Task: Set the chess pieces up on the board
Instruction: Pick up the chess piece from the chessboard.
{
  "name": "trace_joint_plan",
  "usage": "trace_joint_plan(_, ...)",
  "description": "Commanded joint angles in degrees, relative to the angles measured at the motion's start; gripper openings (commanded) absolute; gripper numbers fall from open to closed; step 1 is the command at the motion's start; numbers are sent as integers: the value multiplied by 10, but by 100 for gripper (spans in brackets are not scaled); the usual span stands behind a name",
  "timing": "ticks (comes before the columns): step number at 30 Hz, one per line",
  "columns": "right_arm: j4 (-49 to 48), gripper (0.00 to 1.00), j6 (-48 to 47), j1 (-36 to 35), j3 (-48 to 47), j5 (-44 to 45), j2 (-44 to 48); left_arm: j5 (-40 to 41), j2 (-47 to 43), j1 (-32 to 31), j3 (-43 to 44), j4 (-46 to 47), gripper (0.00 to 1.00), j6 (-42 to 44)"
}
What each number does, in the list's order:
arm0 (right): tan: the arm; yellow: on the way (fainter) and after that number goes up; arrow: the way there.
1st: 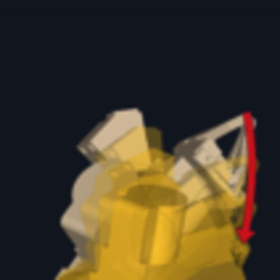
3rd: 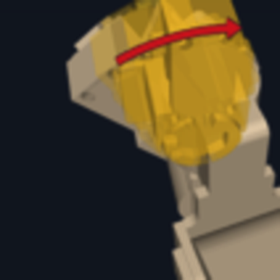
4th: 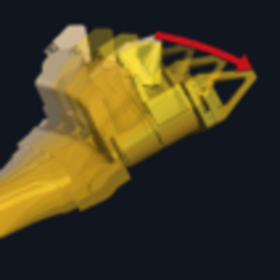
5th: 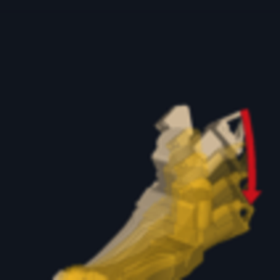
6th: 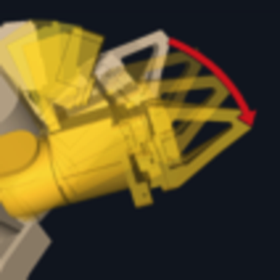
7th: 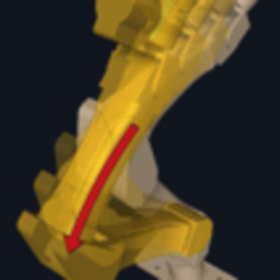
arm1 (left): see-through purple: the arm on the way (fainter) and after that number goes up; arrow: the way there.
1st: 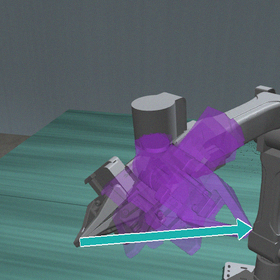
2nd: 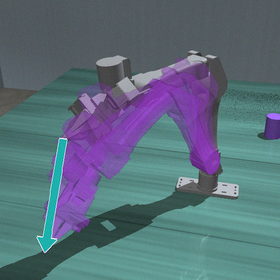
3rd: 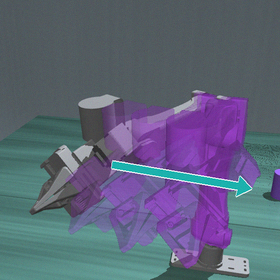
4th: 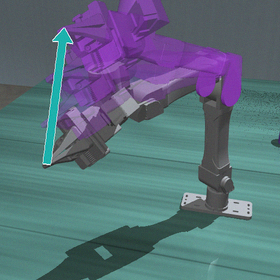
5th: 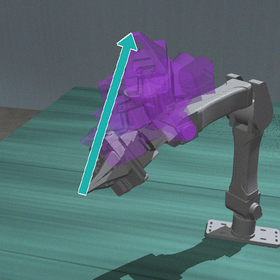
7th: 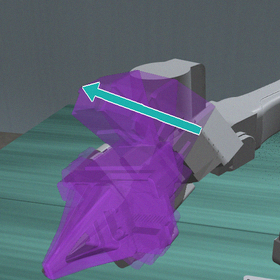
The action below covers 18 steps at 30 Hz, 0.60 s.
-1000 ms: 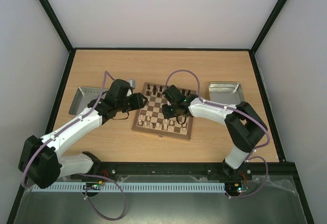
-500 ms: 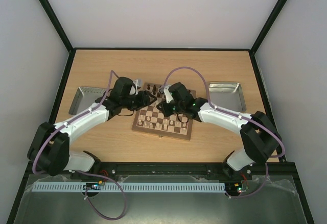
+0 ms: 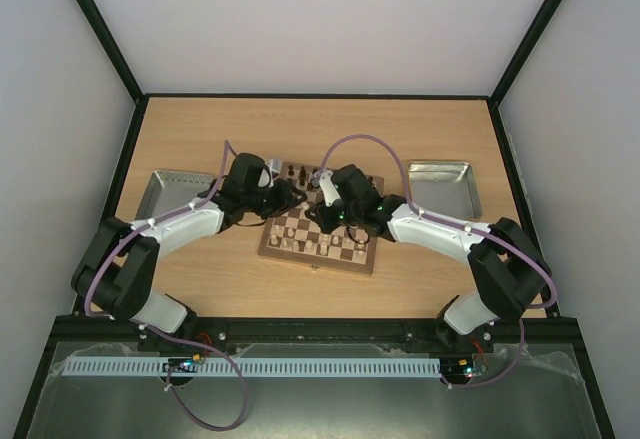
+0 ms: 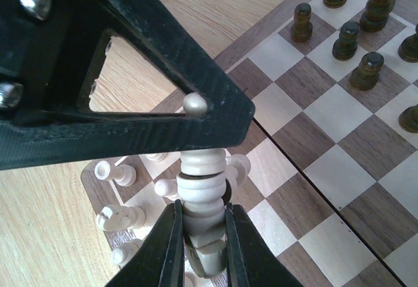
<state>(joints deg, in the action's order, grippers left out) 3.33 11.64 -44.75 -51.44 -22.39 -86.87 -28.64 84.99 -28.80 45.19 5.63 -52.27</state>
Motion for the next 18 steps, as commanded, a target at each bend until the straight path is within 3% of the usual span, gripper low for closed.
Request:
trace_joint_plan(1, -18, 5, -12, -2, 6, -2, 13, -25, 13, 4, 2, 35, 23, -5)
trace_joint_plan(7, -8, 4, -8, -2, 4, 22, 13, -6, 11, 4, -1, 28, 5, 11)
trace_joint_plan(18, 40, 5, 56, 4, -14, 145, -13, 162, -38, -41, 4, -51, 4, 137)
